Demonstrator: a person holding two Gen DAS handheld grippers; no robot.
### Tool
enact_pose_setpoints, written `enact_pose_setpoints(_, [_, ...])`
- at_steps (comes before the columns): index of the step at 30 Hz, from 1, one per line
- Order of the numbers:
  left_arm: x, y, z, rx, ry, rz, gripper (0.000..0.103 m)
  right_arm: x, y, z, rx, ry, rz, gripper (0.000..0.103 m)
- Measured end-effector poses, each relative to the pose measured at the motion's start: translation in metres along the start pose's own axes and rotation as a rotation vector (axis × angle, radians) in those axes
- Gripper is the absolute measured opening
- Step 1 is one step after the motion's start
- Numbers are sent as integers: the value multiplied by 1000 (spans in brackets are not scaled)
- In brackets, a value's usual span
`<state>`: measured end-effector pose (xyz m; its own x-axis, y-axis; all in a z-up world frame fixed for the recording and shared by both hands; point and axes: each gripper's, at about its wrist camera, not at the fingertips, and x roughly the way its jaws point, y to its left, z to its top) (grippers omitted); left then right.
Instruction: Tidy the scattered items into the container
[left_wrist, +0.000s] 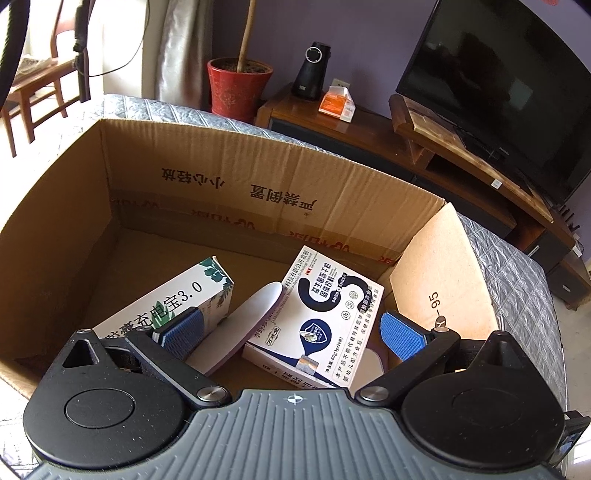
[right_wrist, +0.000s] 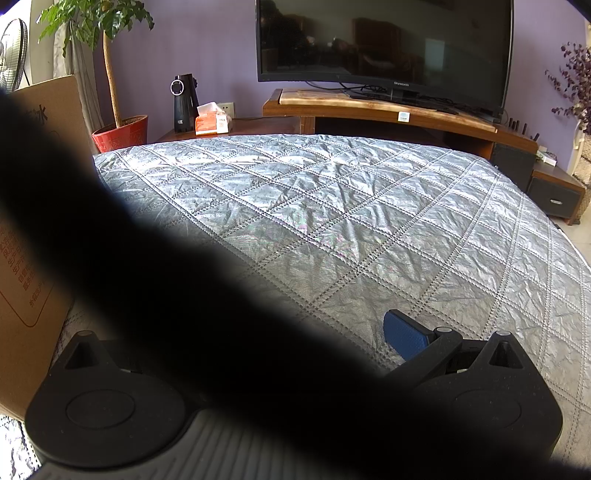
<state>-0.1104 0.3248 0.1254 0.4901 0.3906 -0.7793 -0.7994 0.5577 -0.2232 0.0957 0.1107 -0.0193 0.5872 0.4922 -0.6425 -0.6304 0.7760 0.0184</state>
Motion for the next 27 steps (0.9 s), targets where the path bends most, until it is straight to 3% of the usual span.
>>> enact_pose_setpoints(8, [1,-5,-2,35,7,2,102,0,-2,6,-2,40,14,102])
enact_pose_setpoints(9, [0,-6,-2,39,7,0,102,-2,-2,9,5,50,22,95])
enact_pose_setpoints(11, [0,-7,-3,45,2,-1,102,-16,-8,18,83,6,32,84])
enact_pose_setpoints(16, [-1,-13,-6,79,-2,-8,102,-62,-5,41,137,-164,1,88])
enact_pose_setpoints(18, [-1,-15,-7,90,-3,-10,102,-84,2,47,149,-232,14,103])
enact_pose_setpoints(20, [-1,-17,-9,96,-2,-13,102,-102,9,51,156,-283,58,102])
enact_pose_setpoints(27, [-1,-25,-15,126,-6,-12,103,-123,28,55,147,-328,162,102])
